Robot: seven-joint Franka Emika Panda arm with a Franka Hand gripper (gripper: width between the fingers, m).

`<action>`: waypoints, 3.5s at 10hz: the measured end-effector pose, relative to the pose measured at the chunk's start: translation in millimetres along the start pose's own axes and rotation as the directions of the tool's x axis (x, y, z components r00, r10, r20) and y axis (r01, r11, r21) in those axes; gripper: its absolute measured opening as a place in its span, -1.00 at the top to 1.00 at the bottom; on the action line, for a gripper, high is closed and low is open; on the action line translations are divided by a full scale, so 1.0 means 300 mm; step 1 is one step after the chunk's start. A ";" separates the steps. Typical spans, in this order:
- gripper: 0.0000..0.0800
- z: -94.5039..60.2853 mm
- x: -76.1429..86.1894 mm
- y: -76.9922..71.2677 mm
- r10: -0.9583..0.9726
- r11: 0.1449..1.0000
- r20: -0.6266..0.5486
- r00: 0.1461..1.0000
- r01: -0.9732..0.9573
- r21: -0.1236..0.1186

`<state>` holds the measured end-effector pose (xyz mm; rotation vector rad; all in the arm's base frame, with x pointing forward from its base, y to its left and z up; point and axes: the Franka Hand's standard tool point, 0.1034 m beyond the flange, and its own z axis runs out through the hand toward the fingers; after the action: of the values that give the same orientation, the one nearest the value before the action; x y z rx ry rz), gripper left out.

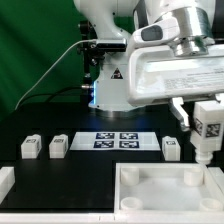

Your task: Assemble one leg

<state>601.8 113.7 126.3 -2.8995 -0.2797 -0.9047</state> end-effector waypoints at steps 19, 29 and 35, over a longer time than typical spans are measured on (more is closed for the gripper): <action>0.27 0.186 -0.085 0.019 0.047 0.999 0.020 0.999 -0.047 -0.007; -0.20 0.199 -0.105 0.007 0.044 0.999 0.032 0.998 -0.044 -0.003; -0.62 0.201 -0.109 0.007 0.044 0.999 0.034 0.998 -0.044 -0.002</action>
Offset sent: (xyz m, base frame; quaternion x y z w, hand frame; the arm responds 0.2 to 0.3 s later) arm 0.0147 -0.0114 -0.0272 -0.0579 0.0257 -0.0025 0.9980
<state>609.3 115.4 58.0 -2.9128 -0.2162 -0.8493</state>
